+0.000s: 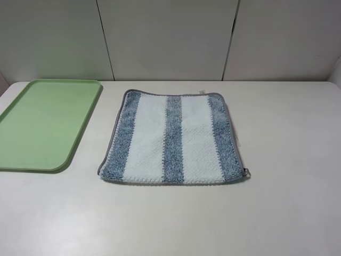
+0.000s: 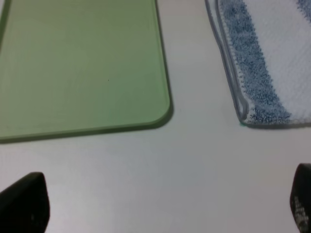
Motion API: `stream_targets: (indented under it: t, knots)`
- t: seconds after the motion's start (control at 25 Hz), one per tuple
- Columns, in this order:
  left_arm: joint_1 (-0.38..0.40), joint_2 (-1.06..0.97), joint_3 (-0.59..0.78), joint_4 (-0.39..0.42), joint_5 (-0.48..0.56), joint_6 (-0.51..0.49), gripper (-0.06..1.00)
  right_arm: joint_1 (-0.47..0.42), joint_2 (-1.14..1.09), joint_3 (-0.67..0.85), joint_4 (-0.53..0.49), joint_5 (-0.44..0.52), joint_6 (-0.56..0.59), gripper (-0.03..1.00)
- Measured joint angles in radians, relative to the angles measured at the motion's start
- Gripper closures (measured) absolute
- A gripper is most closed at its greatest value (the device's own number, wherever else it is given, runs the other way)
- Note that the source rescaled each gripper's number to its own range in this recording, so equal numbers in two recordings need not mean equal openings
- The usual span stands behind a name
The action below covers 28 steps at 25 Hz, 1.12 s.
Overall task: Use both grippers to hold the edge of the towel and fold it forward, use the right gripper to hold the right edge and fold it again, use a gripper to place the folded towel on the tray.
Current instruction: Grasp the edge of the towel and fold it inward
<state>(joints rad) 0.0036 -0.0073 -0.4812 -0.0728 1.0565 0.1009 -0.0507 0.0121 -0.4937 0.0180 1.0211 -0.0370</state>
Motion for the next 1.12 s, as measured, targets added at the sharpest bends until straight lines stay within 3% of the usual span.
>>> stream_targets:
  t: [1.12]
  knots:
    - [0.0, 0.0, 0.0, 0.0, 0.0, 0.0, -0.06, 0.0, 0.0, 0.0, 0.0, 0.0, 0.0, -0.03]
